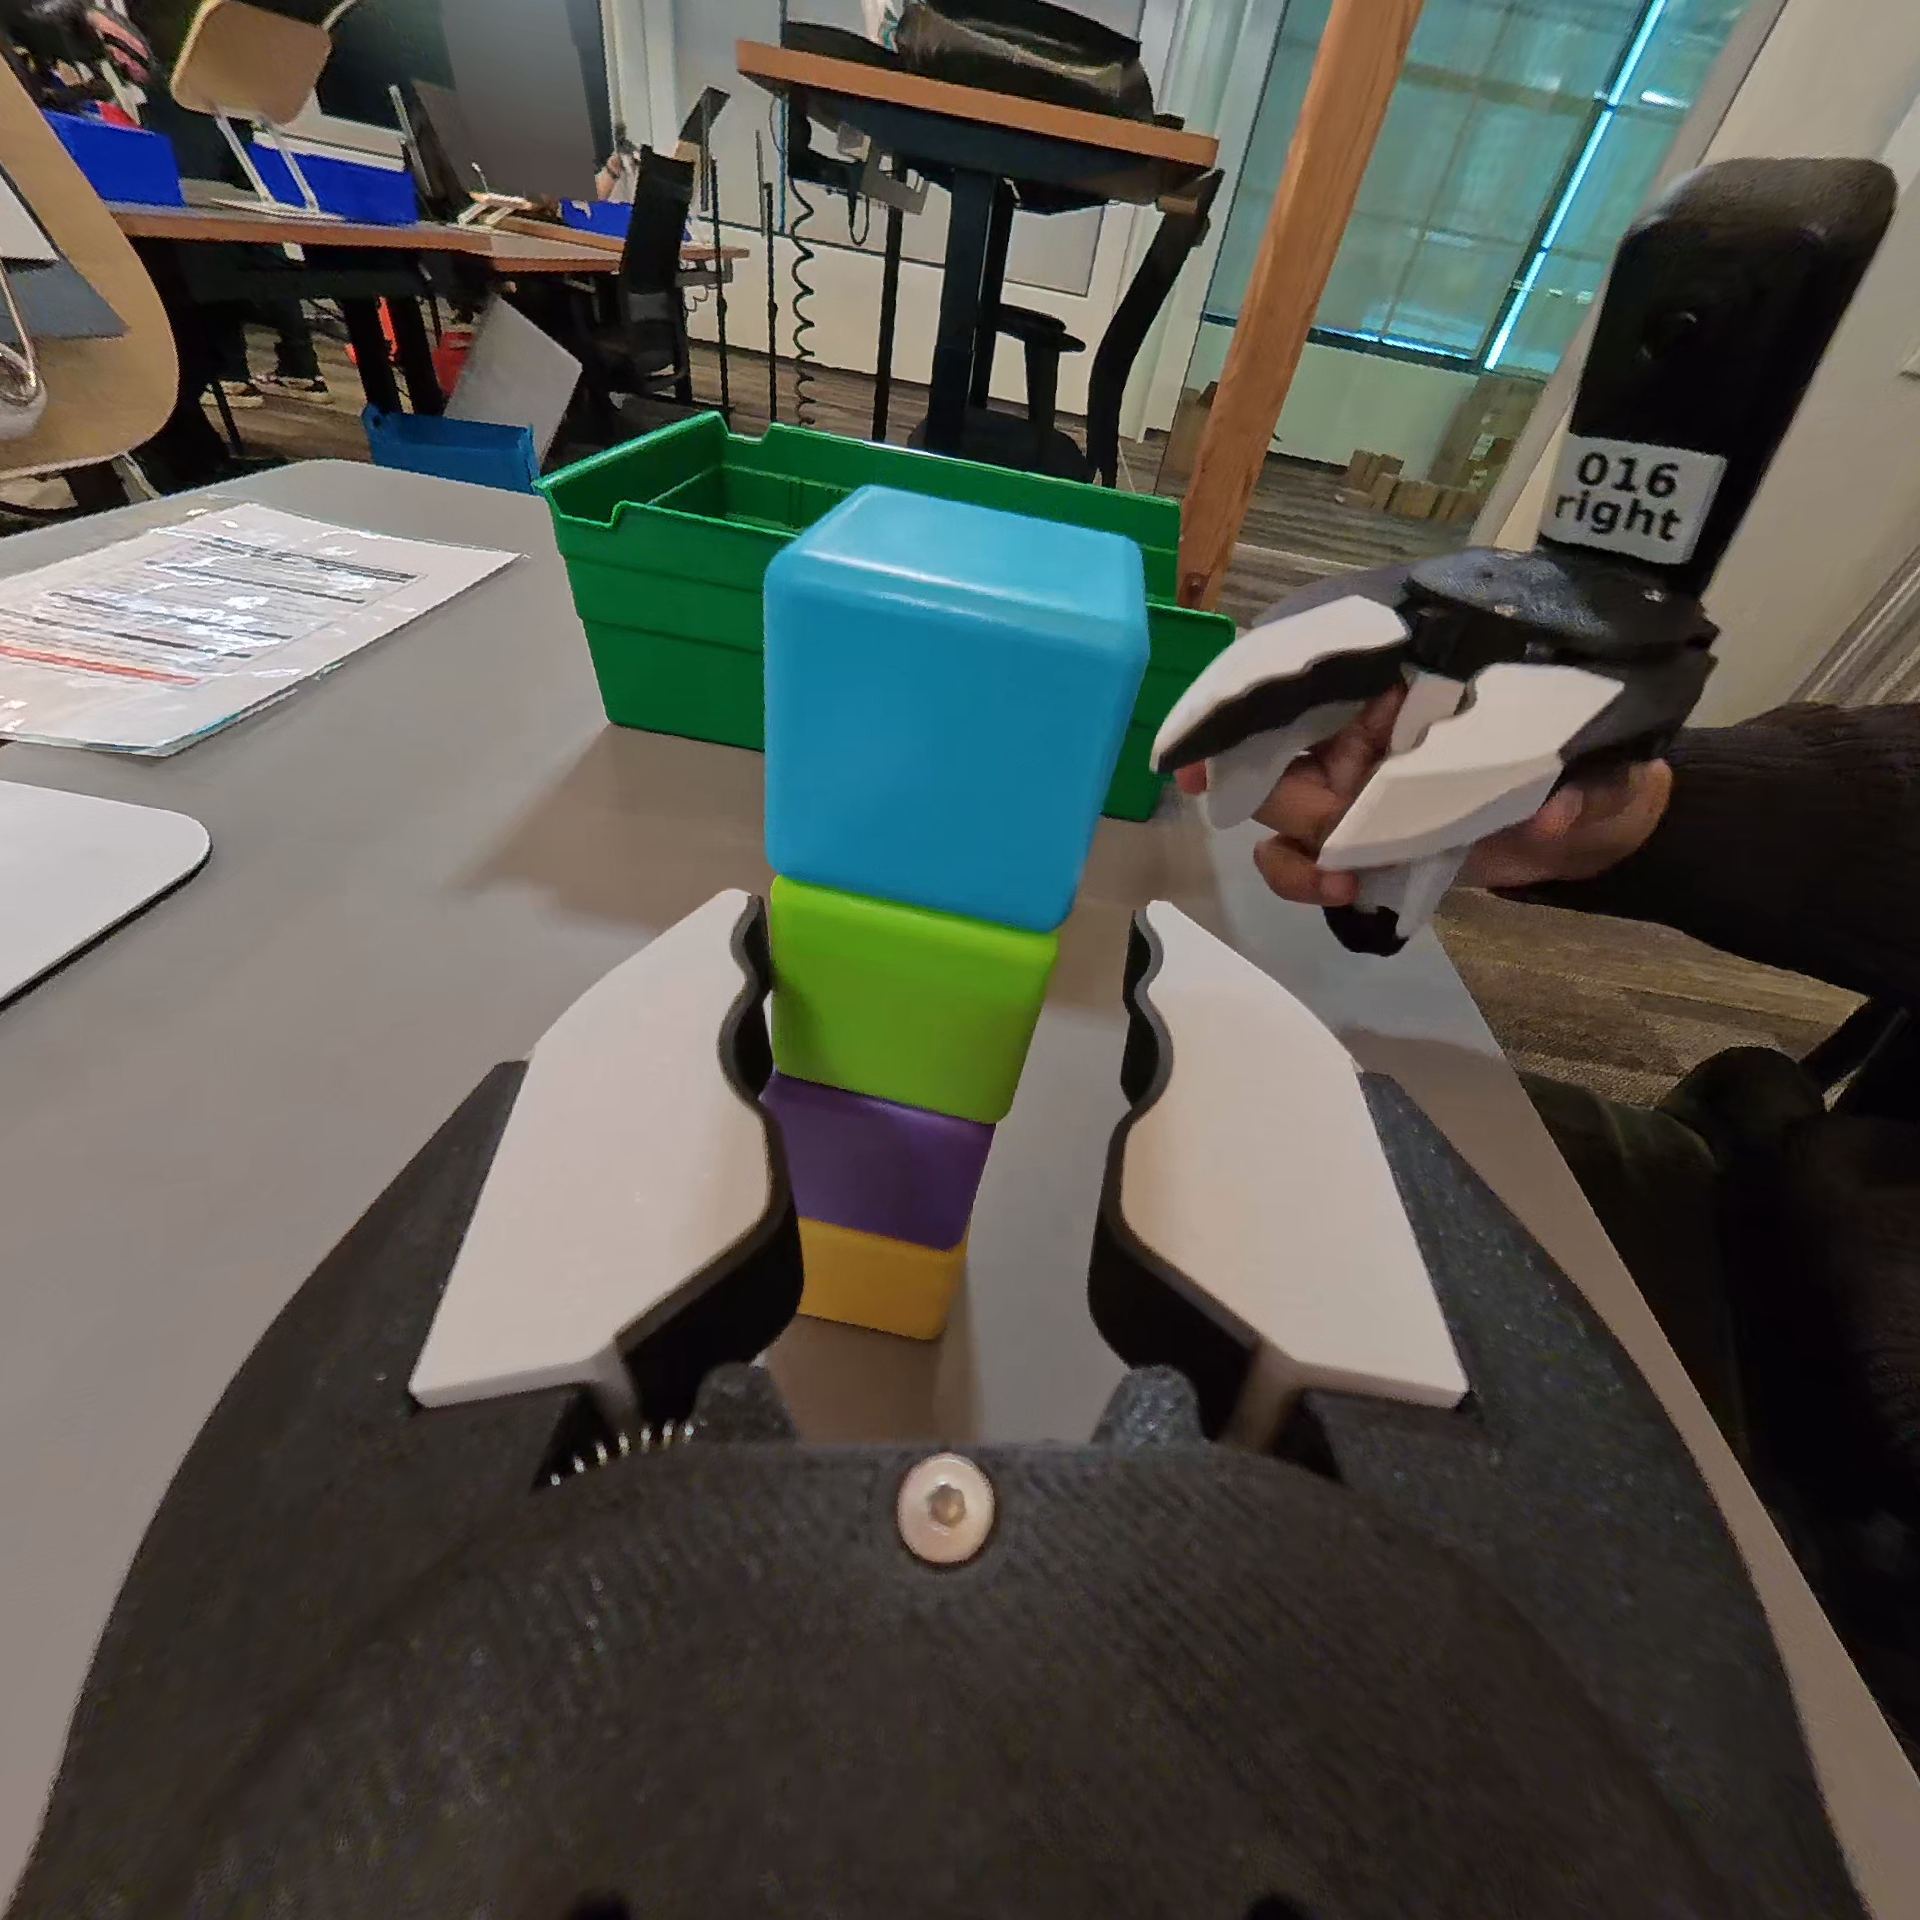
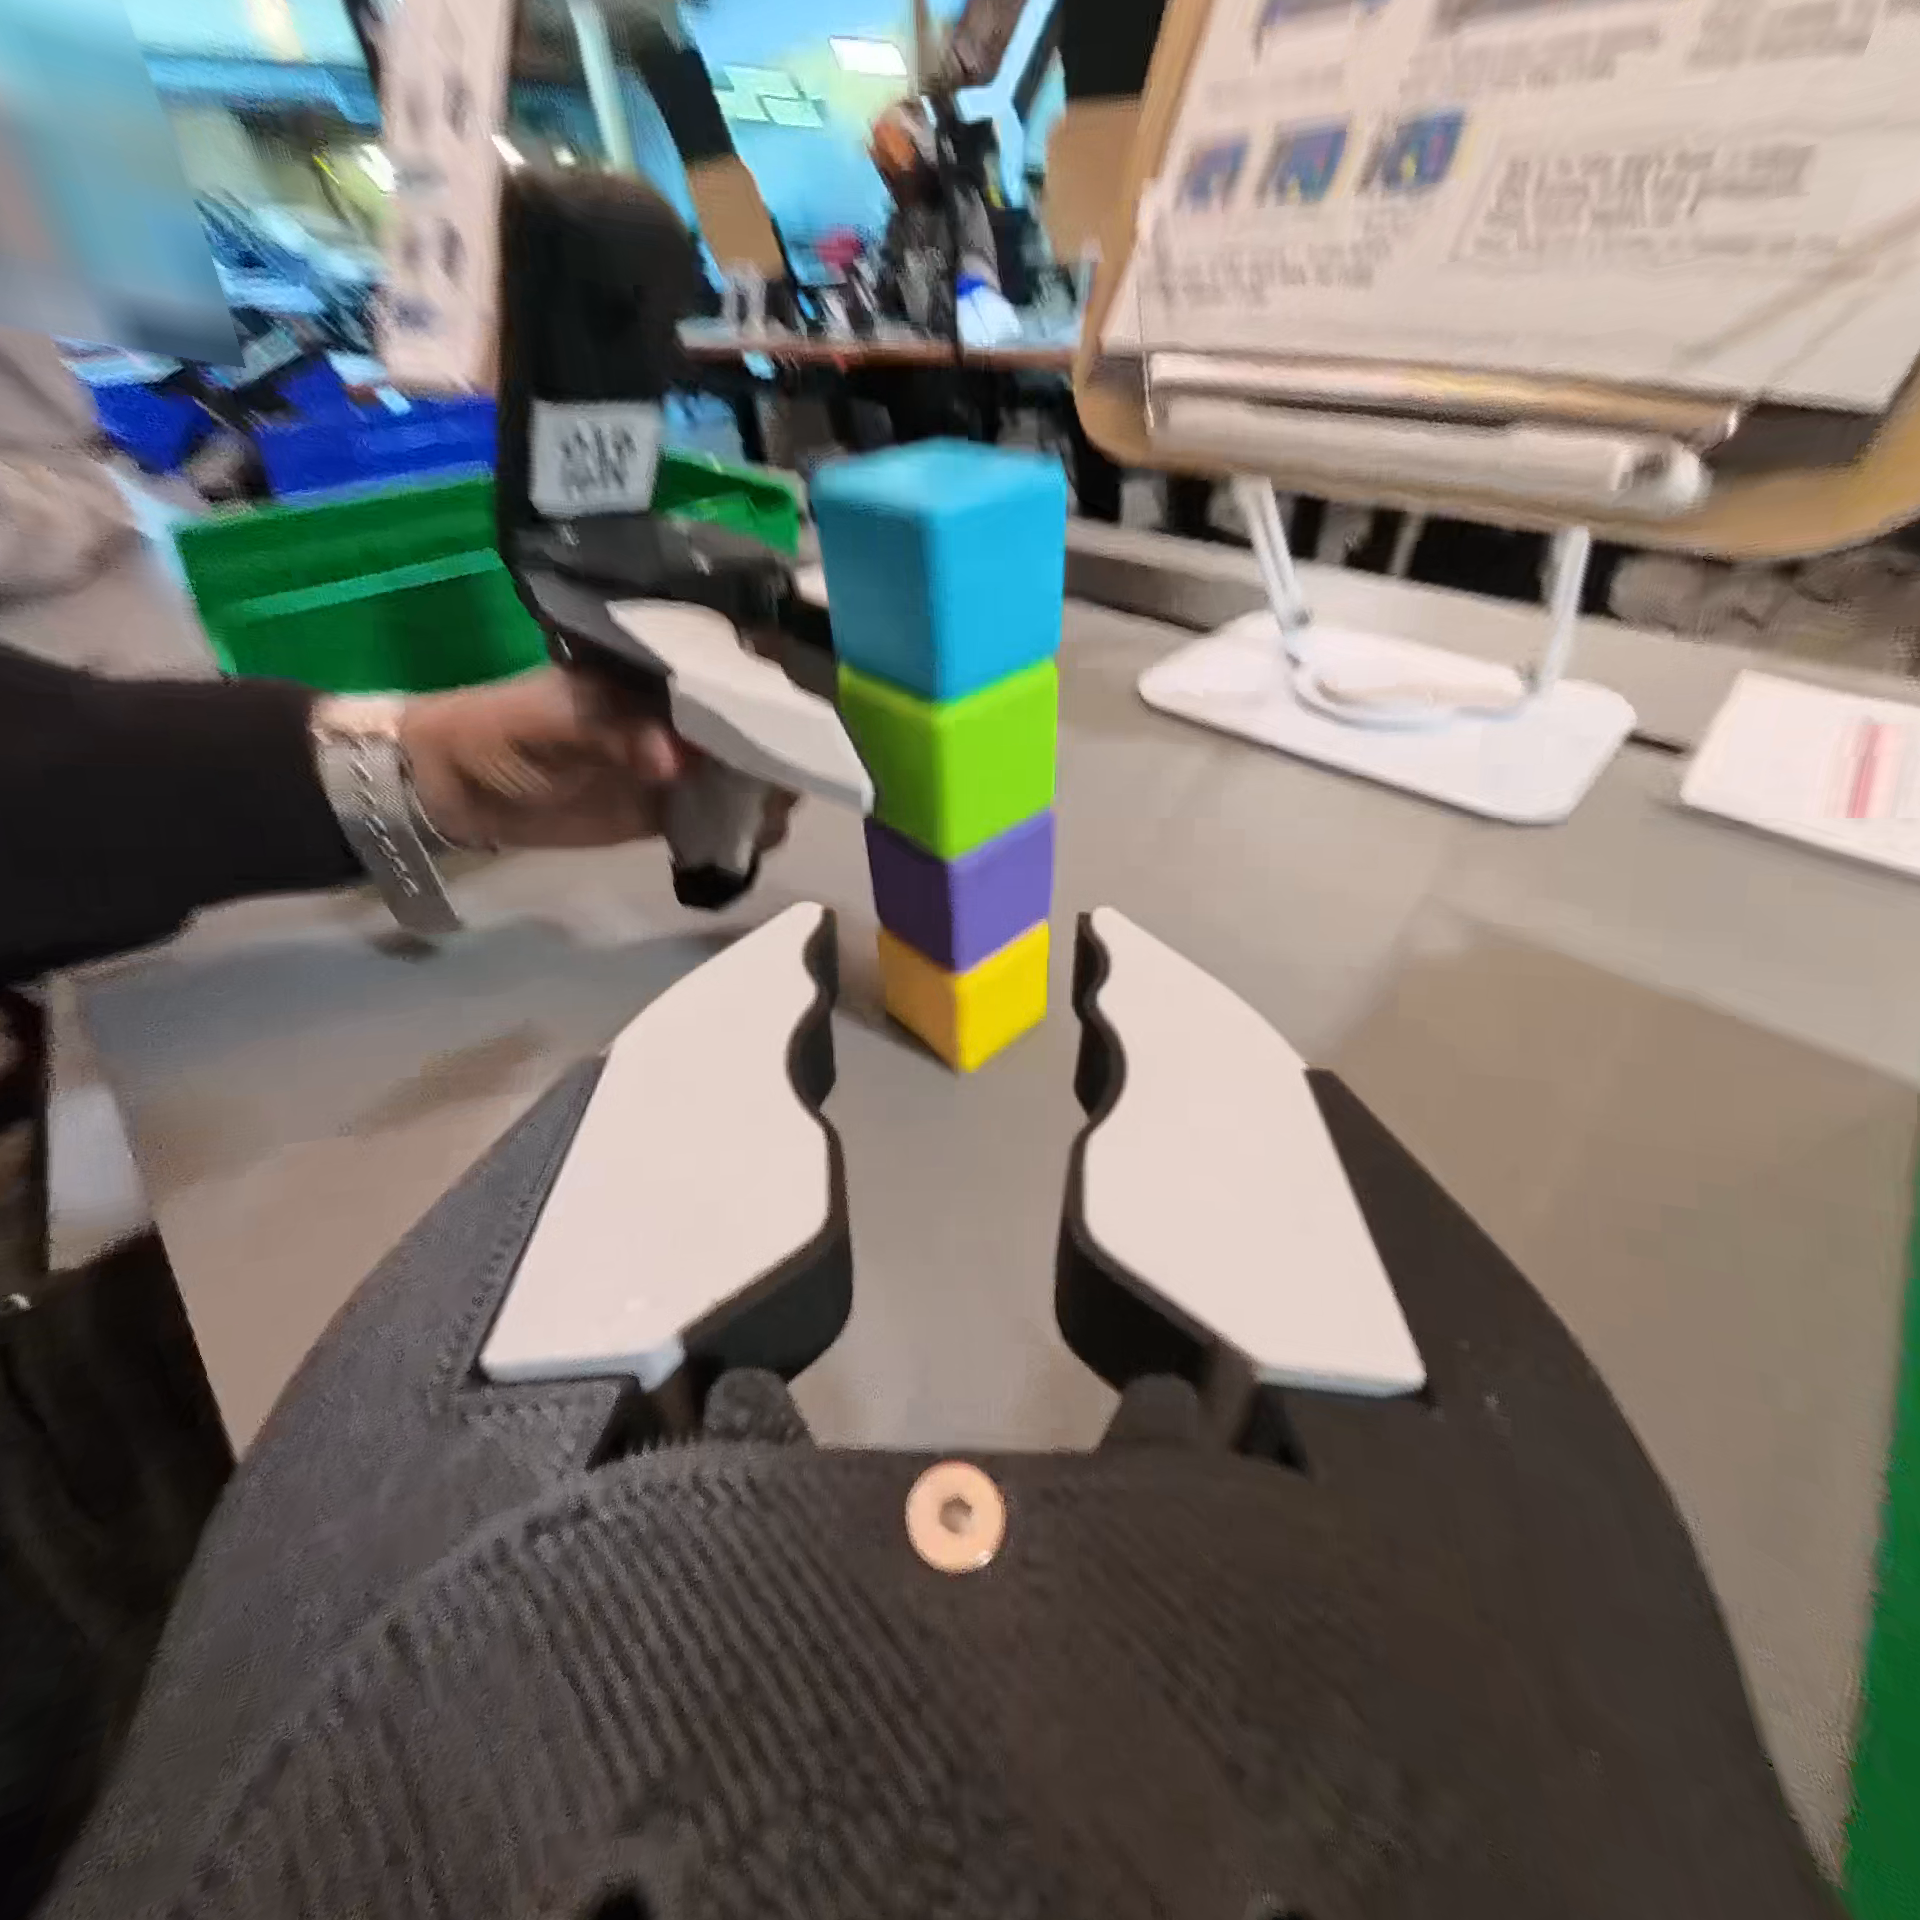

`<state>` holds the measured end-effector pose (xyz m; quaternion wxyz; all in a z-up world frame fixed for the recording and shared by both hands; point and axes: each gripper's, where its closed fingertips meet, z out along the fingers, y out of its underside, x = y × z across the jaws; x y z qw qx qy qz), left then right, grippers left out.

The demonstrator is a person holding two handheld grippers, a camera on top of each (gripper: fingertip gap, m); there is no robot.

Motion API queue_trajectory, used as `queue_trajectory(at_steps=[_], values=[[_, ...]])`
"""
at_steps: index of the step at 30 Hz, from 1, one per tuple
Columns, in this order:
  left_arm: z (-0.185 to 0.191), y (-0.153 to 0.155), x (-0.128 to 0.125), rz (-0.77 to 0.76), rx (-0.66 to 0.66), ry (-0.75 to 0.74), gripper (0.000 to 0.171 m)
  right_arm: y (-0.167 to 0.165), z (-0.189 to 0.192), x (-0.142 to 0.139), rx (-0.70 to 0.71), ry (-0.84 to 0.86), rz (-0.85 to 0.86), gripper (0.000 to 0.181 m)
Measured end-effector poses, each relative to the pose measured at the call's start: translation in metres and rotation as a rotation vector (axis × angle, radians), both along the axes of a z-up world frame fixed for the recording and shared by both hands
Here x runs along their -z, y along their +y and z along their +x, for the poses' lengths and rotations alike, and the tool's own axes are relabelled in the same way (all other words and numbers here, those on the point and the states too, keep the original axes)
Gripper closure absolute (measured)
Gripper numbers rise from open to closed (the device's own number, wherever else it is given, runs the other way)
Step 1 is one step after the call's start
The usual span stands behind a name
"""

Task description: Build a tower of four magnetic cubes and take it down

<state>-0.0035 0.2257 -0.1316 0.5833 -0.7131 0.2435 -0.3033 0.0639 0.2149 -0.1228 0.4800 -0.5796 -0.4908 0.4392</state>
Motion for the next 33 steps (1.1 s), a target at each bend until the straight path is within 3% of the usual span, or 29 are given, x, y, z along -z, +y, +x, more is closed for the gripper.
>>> queue_trajectory(at_steps=[5, 9, 16, 33], values=[[0.001, 0.001, -0.004, 0.0, 0.007, -0.038, 0.106, 0.01, -0.019, -0.046, -0.128, 0.218, 0.008, 0.122], [0.001, 0.0, -0.004, -0.008, 0.014, -0.059, 0.105, 0.019, -0.041, -0.061, -0.24, 0.27, -0.047, 0.108], [0.0, -0.002, 0.001, -0.021, 0.003, -0.066, 0.106, 0.019, -0.072, -0.059, -0.404, 0.225, -0.05, 0.106], [0.003, 0.004, 0.006, -0.02, 0.001, -0.066, 0.119, 0.009, -0.083, -0.041, -0.467, 0.206, -0.061, 0.108]])
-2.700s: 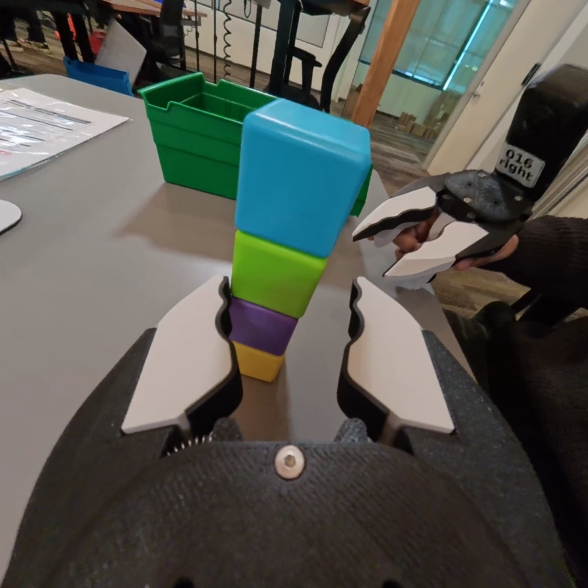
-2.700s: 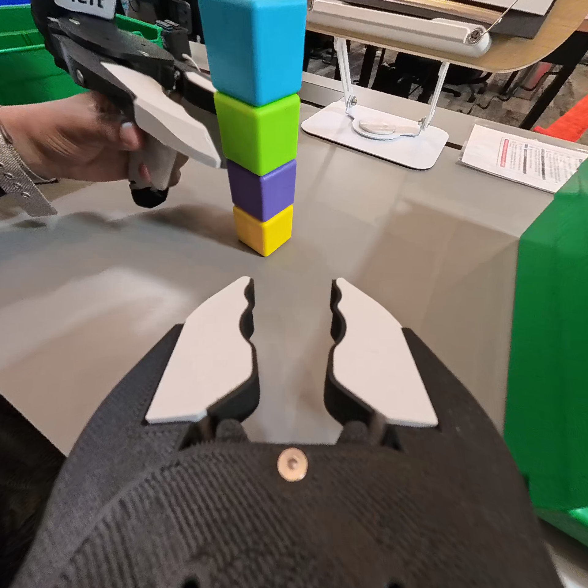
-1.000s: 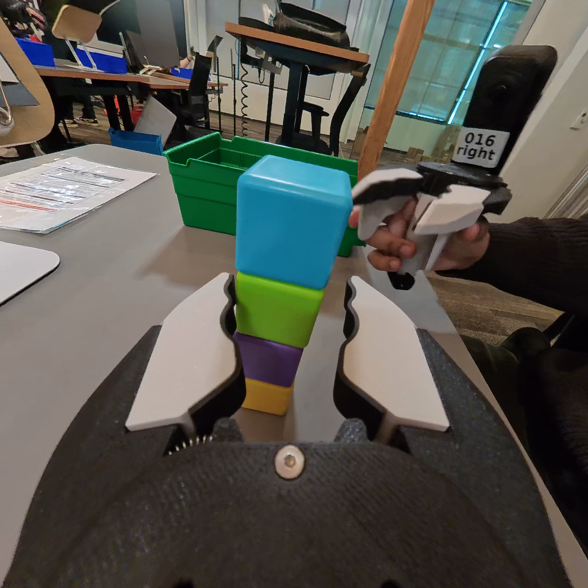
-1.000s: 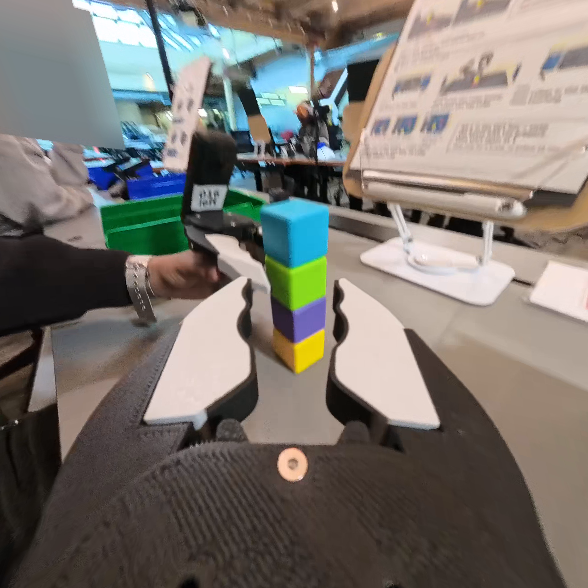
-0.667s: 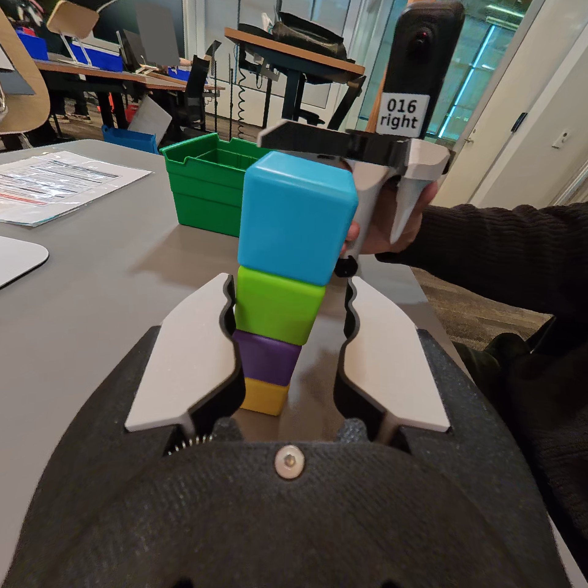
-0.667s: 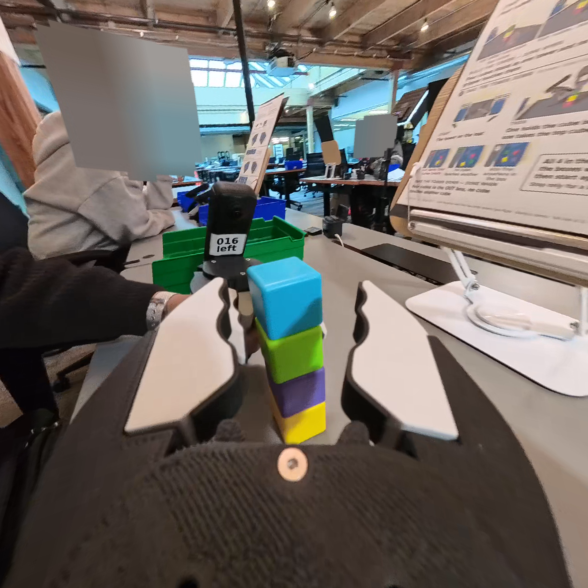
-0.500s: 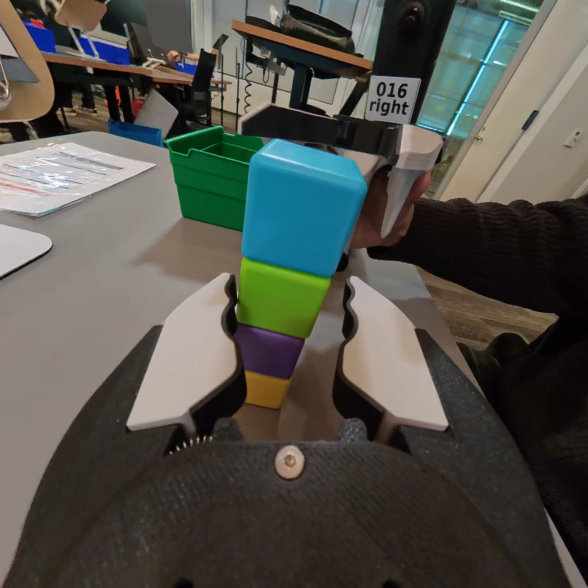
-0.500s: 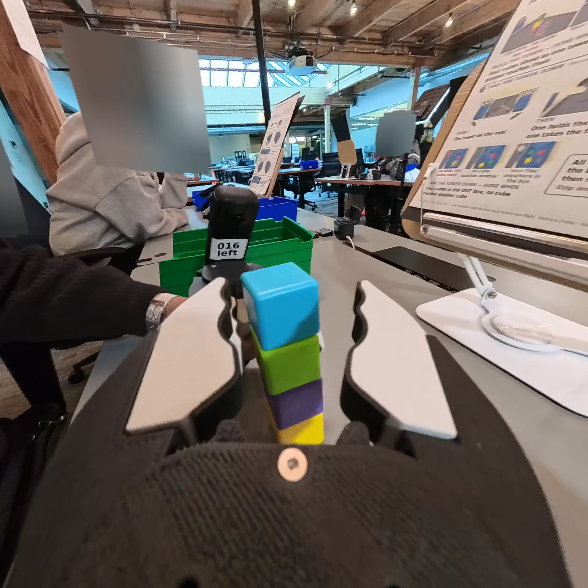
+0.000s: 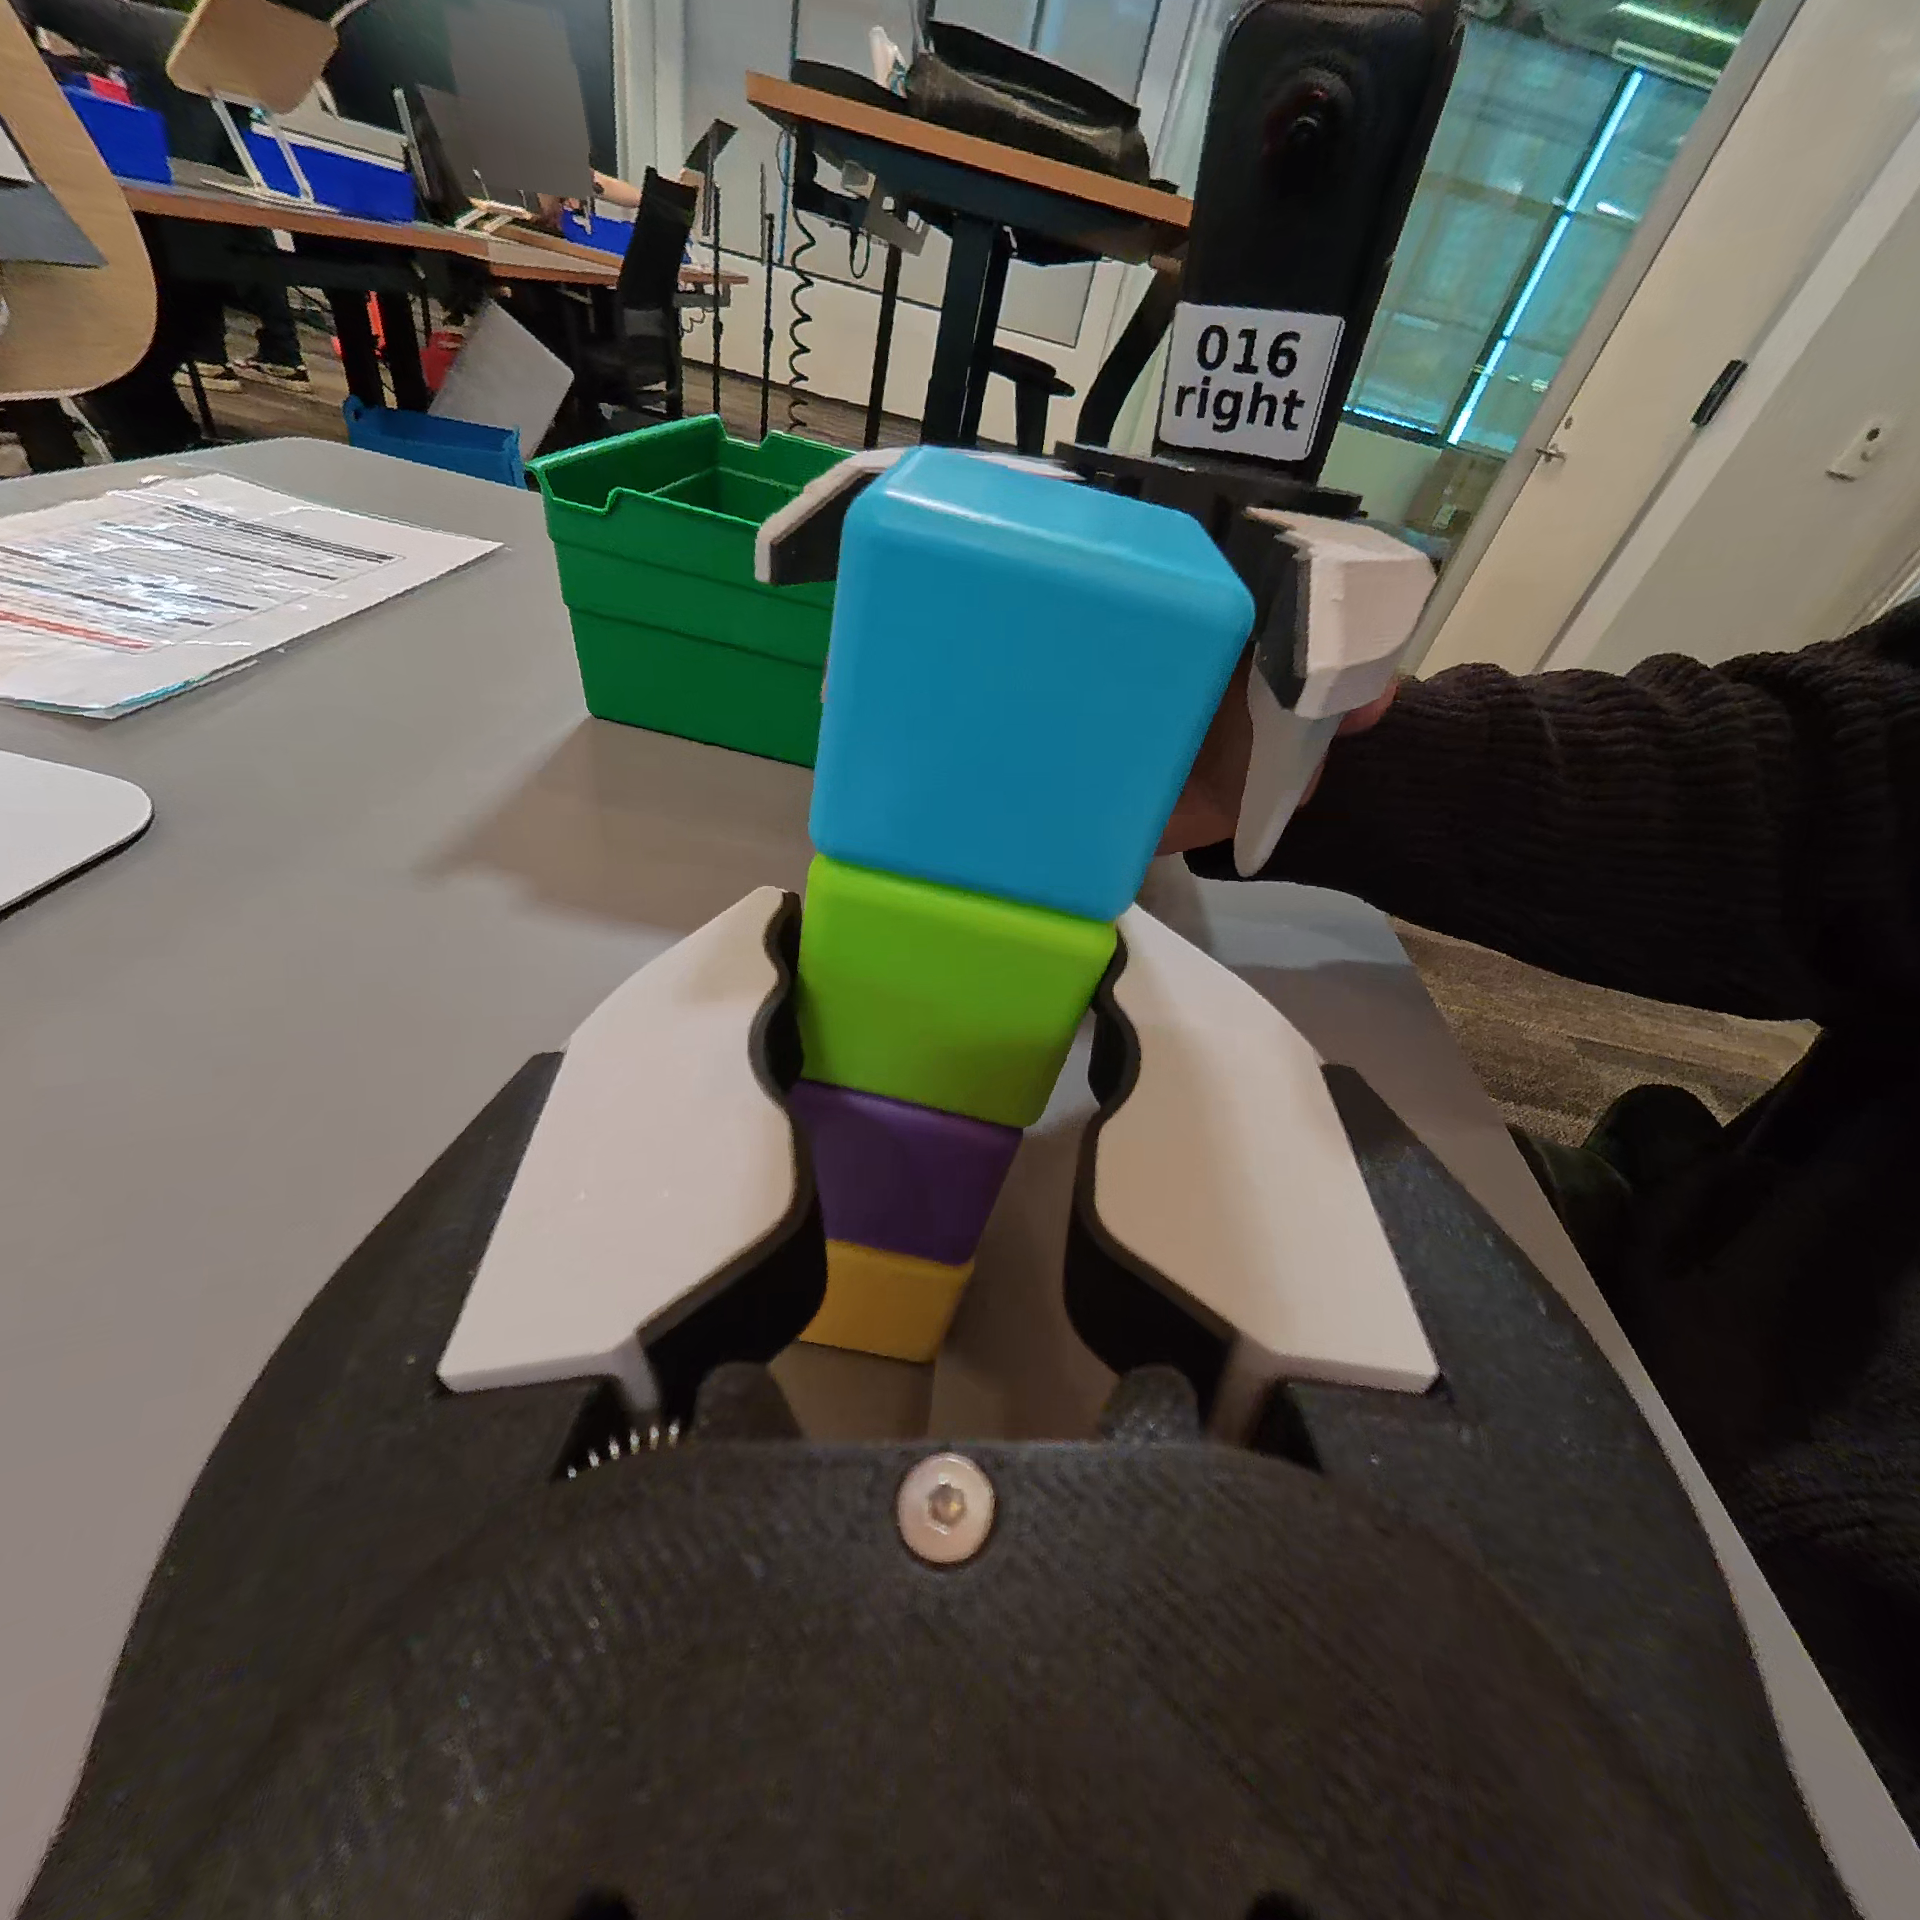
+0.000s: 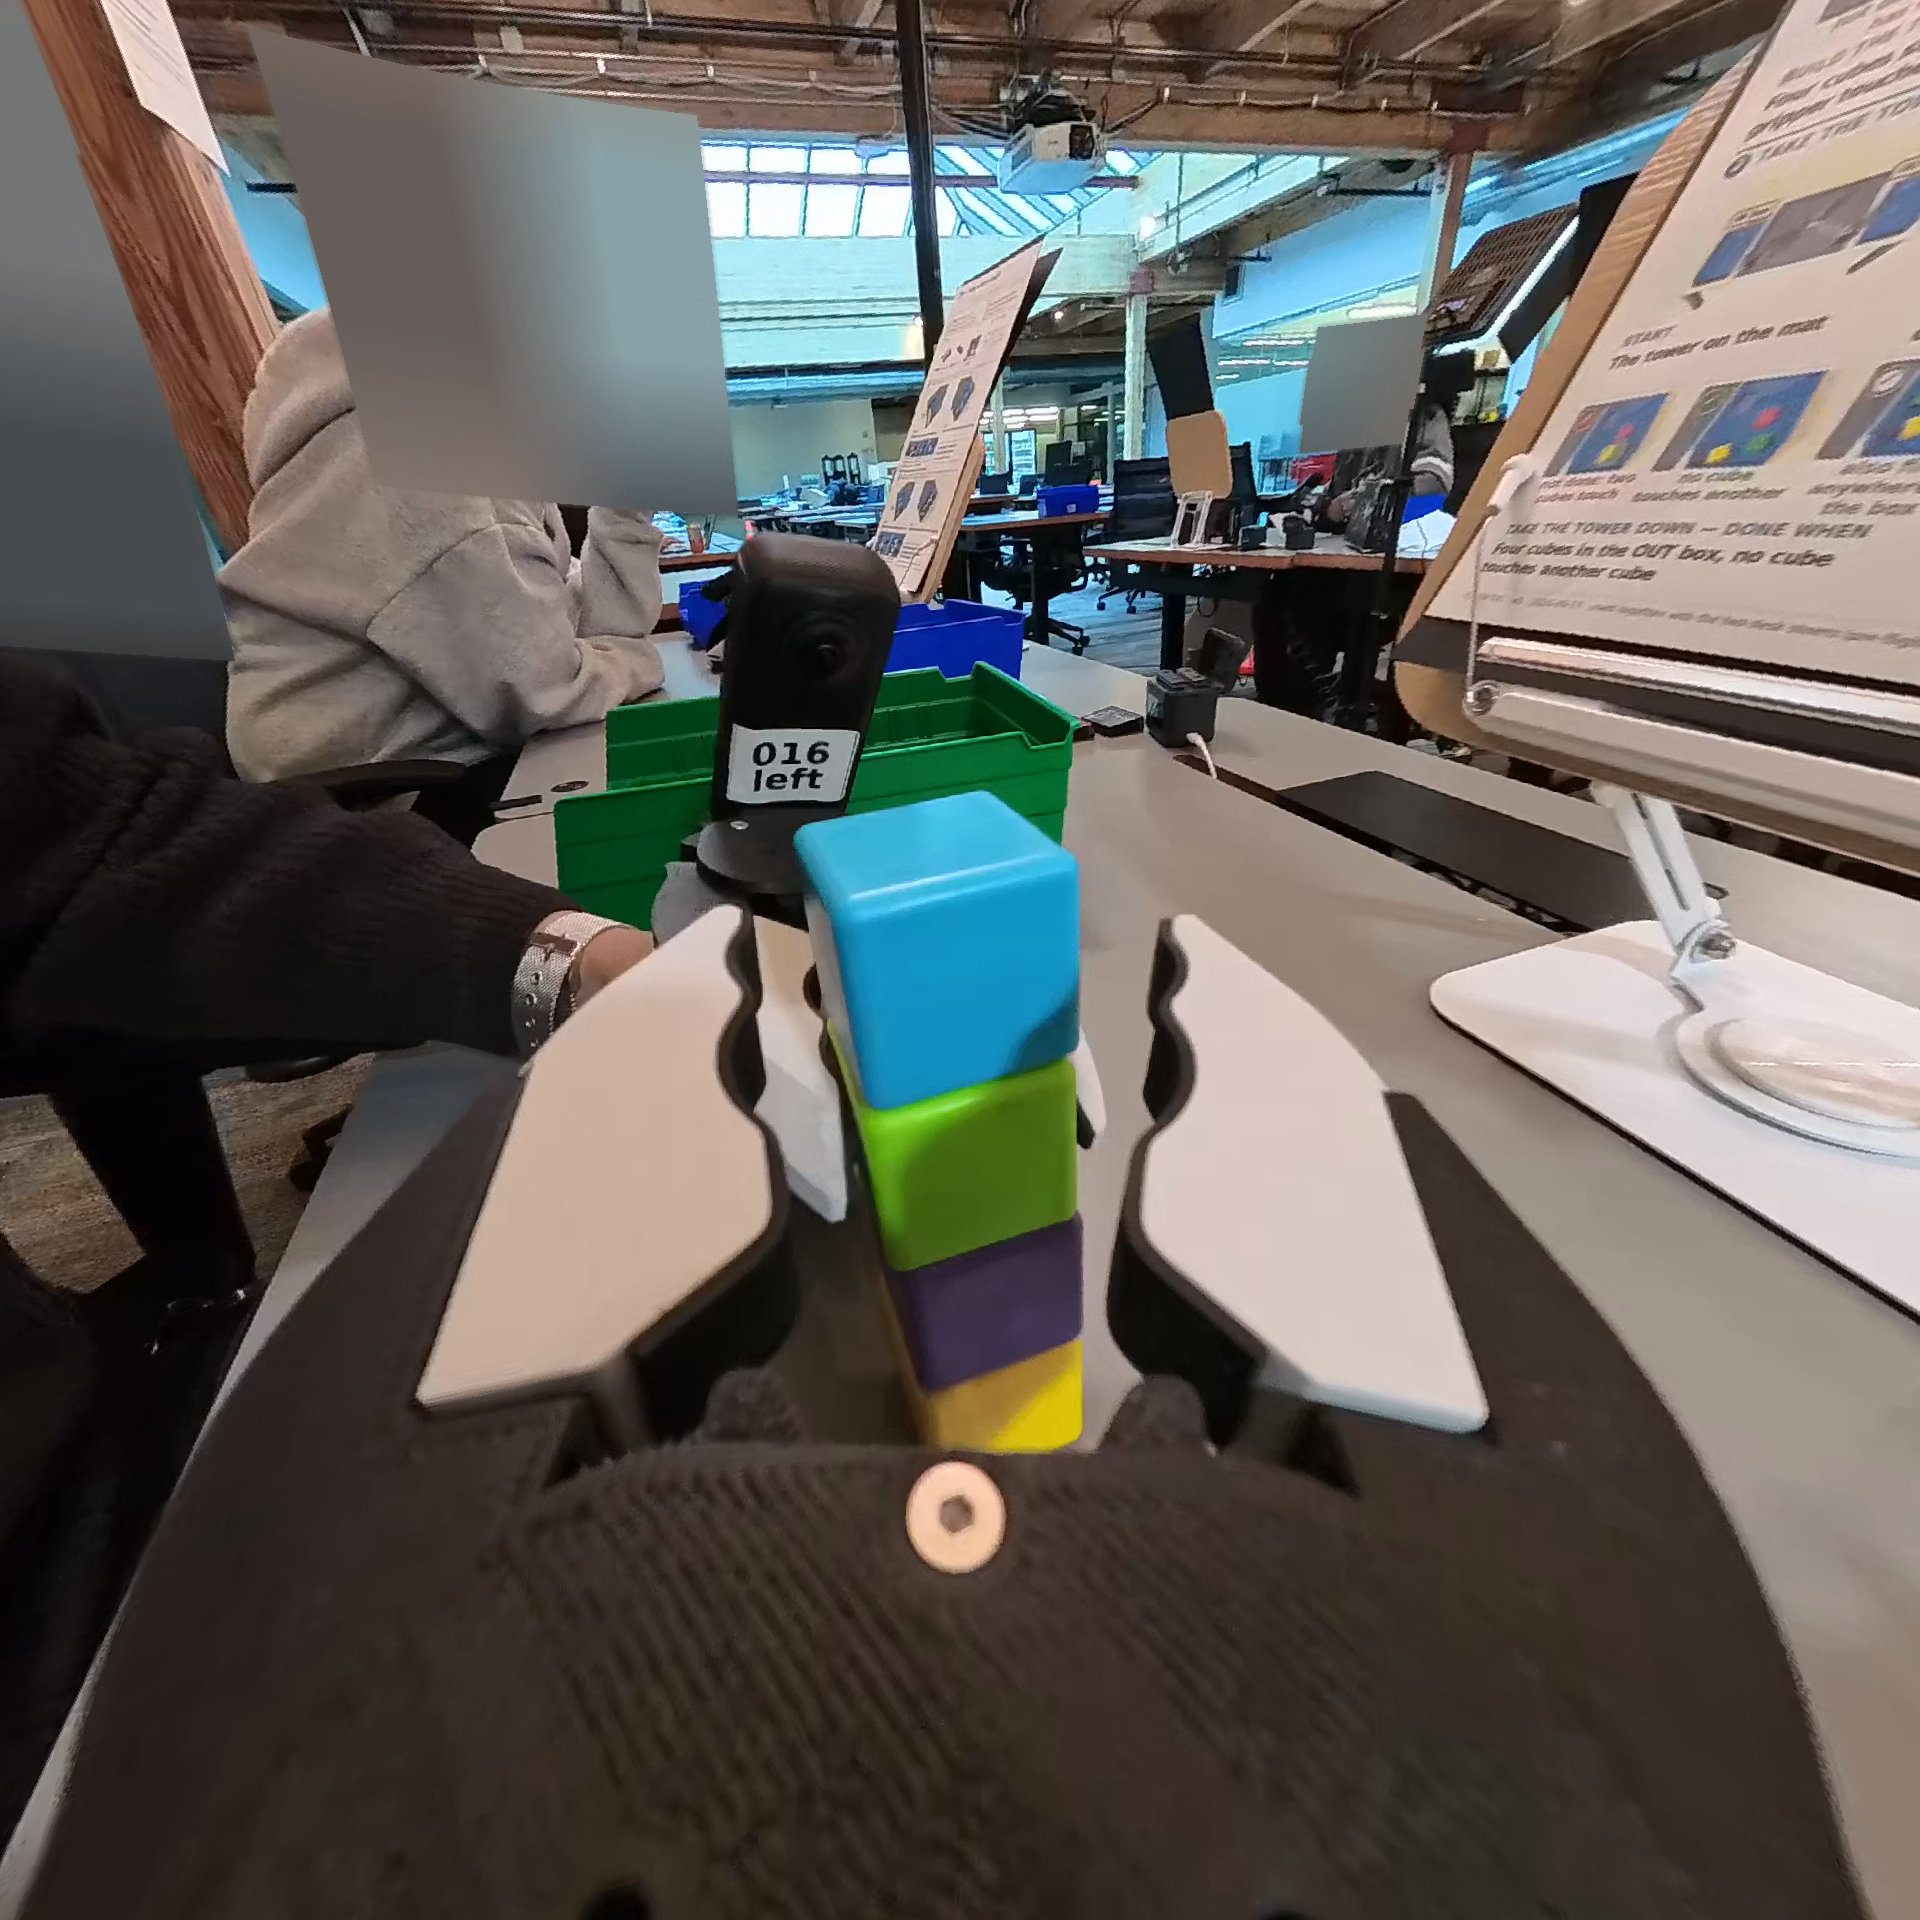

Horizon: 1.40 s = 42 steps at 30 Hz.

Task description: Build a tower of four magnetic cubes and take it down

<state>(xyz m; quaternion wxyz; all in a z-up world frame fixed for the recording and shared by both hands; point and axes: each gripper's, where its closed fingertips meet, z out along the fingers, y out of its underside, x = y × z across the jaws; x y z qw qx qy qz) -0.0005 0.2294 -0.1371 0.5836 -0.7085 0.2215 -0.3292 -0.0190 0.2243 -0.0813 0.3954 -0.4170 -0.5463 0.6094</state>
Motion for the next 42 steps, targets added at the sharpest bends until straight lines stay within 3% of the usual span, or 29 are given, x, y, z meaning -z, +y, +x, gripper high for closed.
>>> queue_trajectory(at_steps=[11, 13, 15, 19, 25, 31, 38, 42], values=[[0.015, -0.013, 0.001, 0.008, 0.096, 0.031, 0.12, -0.02, -0.002, 0.006, -0.054, -0.025, 0.041, 0.105], [0.016, -0.014, 0.001, 0.008, 0.104, 0.034, 0.119, -0.021, -0.002, 0.004, -0.058, -0.017, 0.044, 0.11], [0.017, -0.014, 0.001, 0.008, 0.109, 0.036, 0.119, -0.022, 0.0, 0.003, -0.065, -0.003, 0.049, 0.128], [0.018, -0.015, 0.001, 0.009, 0.108, 0.042, 0.12, -0.023, 0.002, 0.003, -0.082, -0.001, 0.061, 0.13], [0.017, -0.014, 0.002, 0.006, 0.102, 0.042, 0.12, -0.021, 0.001, 0.003, -0.053, 0.006, 0.077, 0.13], [0.013, -0.012, 0.002, 0.005, 0.082, 0.038, 0.121, -0.018, -0.002, -0.001, 0.032, 0.01, 0.207, 0.13], [0.018, -0.014, 0.003, 0.017, 0.086, 0.077, 0.121, 0.01, 0.012, -0.046, 0.154, 0.118, 0.11, 0.13], [0.017, -0.014, 0.003, 0.016, 0.081, 0.065, 0.121, 0.048, 0.032, -0.077, 0.312, 0.096, 0.151, 0.13]])
